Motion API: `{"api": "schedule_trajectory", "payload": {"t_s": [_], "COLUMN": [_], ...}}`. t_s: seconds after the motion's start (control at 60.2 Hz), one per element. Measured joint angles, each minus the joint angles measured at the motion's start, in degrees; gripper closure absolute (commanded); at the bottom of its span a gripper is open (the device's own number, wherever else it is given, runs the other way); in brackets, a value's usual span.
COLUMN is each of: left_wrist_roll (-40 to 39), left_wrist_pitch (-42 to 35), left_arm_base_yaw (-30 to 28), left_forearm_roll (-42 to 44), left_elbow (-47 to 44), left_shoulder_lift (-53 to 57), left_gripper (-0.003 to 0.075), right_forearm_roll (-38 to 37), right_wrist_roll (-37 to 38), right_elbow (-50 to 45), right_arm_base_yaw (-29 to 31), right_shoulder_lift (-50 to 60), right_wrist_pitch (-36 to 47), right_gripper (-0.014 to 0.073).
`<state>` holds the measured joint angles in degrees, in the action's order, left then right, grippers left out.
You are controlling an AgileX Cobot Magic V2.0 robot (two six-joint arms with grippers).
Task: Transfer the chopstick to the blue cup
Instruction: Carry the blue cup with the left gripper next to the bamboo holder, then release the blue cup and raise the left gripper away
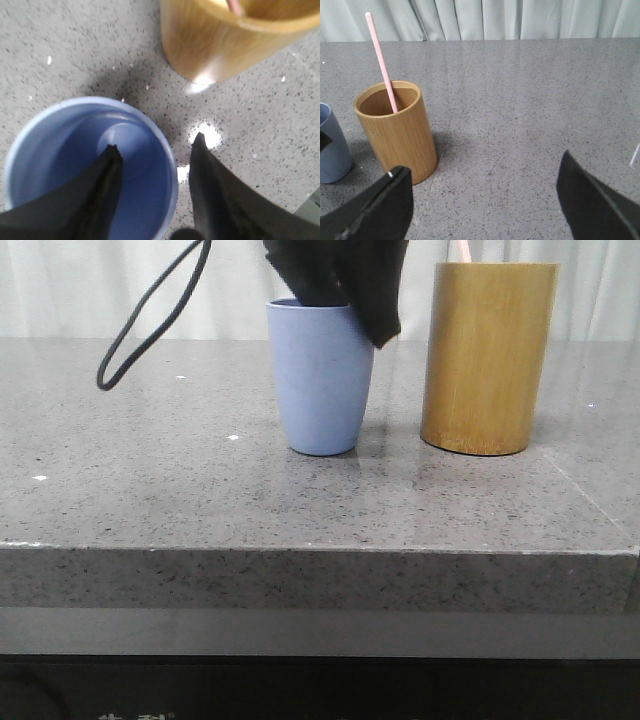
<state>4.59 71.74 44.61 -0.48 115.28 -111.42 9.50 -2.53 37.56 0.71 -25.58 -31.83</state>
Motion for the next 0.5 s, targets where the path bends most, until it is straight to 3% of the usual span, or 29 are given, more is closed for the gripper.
{"api": "schedule_trajectory", "payload": {"t_s": [0.266, 0.349, 0.498], "left_wrist_roll": [0.00, 0.00, 0.00], "left_wrist_pitch": [0.18, 0.33, 0.46], "left_arm_base_yaw": [0.00, 0.00, -1.09], "left_forearm_roll": [0.48, 0.87, 3.29], "left_elbow": [1.47, 1.71, 1.72], "left_shoulder_lift": [6.72, 8.73, 10.06], "left_gripper": [0.0422, 0.0506, 0.0729], "right_forearm_roll": [0.00, 0.00, 0.00], "right_wrist_roll": [0.00, 0.00, 0.00], "right_elbow": [0.00, 0.00, 0.00], "right_arm_base_yaw": [0.00, 0.00, 0.00], "right_shoulder_lift": [0.00, 0.00, 0.00], "right_wrist_pitch": [0.00, 0.00, 0.00], "right_gripper": [-0.0007, -0.0007, -0.0007]}}
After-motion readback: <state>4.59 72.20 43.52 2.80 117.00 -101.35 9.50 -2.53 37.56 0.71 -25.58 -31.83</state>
